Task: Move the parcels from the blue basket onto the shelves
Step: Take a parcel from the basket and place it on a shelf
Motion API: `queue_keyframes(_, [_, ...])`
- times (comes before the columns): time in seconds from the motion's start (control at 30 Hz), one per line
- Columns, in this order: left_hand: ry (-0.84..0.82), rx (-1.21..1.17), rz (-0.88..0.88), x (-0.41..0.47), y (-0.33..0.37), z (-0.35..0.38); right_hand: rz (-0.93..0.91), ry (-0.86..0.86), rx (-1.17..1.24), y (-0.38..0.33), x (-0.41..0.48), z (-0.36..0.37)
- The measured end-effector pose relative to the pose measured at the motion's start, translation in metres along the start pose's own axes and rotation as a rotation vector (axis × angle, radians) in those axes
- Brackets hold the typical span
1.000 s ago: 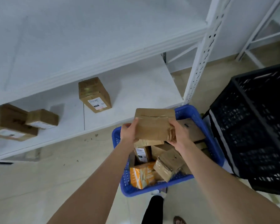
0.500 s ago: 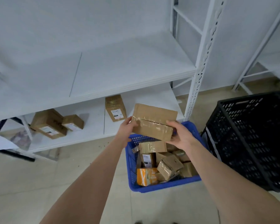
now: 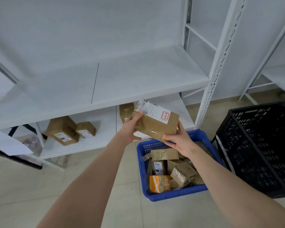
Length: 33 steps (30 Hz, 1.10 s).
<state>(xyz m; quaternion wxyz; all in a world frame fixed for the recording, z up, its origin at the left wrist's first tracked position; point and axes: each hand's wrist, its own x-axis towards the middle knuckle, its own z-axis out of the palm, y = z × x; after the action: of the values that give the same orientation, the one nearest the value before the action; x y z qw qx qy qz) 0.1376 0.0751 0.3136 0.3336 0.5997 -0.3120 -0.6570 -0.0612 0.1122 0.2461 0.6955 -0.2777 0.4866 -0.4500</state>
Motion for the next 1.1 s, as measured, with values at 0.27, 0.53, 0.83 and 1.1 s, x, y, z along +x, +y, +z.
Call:
queue_keyframes(0.27, [0.093,0.171,0.1,-0.01,0.037,-0.022,0.182,-0.105,0.163,0.0,-0.015,0.029])
queue_keyframes(0.53, [0.139,0.328,0.282,-0.016,0.048,-0.031,0.112,0.023,0.18,0.011,-0.021,0.063])
queue_keyframes(0.83, [0.205,0.516,0.401,-0.008,0.043,-0.047,0.123,0.065,0.193,0.03,-0.021,0.087])
queue_keyframes(1.1, [0.218,0.566,0.359,0.0,0.037,-0.077,0.143,0.108,0.158,0.047,-0.011,0.11])
